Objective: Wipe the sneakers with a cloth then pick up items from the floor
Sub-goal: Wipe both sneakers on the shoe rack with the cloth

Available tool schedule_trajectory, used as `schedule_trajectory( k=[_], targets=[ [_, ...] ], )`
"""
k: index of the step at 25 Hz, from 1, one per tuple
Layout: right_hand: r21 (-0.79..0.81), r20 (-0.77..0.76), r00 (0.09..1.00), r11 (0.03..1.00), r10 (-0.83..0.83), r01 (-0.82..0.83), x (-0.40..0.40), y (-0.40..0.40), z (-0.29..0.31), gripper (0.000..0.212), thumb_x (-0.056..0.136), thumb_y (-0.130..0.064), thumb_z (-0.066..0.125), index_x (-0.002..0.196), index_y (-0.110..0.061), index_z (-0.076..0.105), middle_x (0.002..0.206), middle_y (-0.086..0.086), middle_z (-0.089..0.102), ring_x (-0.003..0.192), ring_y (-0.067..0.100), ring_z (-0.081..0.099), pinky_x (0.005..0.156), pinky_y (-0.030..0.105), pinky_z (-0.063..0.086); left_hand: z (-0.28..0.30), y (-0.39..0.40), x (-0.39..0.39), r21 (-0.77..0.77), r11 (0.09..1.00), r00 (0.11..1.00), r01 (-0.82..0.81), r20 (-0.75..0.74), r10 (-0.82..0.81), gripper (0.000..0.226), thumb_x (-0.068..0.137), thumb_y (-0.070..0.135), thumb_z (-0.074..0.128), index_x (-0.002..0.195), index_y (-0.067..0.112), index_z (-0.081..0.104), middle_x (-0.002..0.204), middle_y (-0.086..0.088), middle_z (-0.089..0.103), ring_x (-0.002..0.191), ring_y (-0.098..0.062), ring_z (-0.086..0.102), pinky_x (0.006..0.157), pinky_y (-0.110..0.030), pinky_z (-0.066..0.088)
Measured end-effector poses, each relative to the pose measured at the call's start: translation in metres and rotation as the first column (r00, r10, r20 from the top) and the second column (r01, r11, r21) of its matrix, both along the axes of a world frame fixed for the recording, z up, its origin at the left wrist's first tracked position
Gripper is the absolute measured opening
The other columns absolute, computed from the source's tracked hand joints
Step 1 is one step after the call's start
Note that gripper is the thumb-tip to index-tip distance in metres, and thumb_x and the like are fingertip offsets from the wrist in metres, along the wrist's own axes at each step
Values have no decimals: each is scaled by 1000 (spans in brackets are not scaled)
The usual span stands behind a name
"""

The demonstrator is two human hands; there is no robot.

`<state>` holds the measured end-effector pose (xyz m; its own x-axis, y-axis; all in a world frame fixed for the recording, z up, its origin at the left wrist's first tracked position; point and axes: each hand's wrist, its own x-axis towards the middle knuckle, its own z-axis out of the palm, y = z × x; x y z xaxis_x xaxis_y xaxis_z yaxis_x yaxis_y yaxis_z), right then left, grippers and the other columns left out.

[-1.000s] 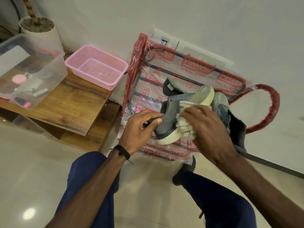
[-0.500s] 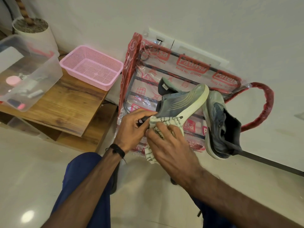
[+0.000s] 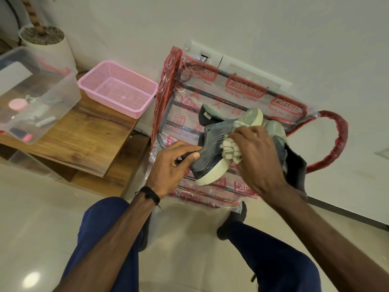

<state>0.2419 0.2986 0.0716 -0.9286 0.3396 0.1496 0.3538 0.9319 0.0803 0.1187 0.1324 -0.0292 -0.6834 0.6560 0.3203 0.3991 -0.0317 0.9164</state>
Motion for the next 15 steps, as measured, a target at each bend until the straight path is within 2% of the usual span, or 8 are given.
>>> schedule_trajectory(
  k=[2,5,7,9,11,13,15],
  targets=[
    [-74,-28,990,988,135,-137,14,-29,-7,49,78,-21,76,125,-16,63,127,1,61,119,26,48,95,42,45,-1,0,-1,-9,1000,1000,-9,-16,8,23,95,18,69,117,14,73,107,4,70,101,-8,65,82,-24,56],
    [26,123,883,888,453,-459,42,-61,-15,69,65,-24,81,130,-13,61,133,5,58,126,31,48,97,45,41,-1,-1,-1,6,1000,1000,14,-22,-14,24,96,16,67,119,14,73,106,4,69,100,-10,65,83,-27,56],
    [70,101,897,896,431,-439,43,-46,-19,70,66,-20,79,133,-12,59,136,7,57,127,31,47,99,46,40,-1,1,0,11,1000,1000,21,-13,-21,23,96,16,67,118,14,73,107,4,69,101,-11,65,84,-29,56],
    [12,-20,973,974,228,-228,30,-18,-17,62,70,-13,79,130,-13,61,132,6,60,123,30,49,98,47,44,-1,2,0,8,1000,1000,3,8,-3,21,96,17,69,116,13,74,107,3,70,101,-10,65,82,-31,56],
    [-102,-95,993,991,71,-81,16,8,-8,54,74,-15,82,125,-13,64,127,6,63,116,29,51,96,49,47,-2,4,2,9,1000,1000,8,21,-8,21,96,18,69,116,13,74,107,3,70,101,-12,65,81,-33,56],
    [-153,-102,987,978,125,-140,10,2,-9,44,84,-25,70,126,-15,64,127,3,62,117,25,49,99,47,45,-3,4,0,8,1000,1000,7,24,-7,21,96,19,69,116,14,74,106,3,70,100,-14,65,81,-36,55],
    [-161,-28,944,930,330,-330,19,-22,-17,47,87,-34,57,130,-17,62,133,0,59,125,23,47,104,41,41,-5,1,-2,1,1000,1000,14,3,-14,21,96,19,68,116,14,74,106,3,70,100,-13,65,81,-35,56]
  ],
)
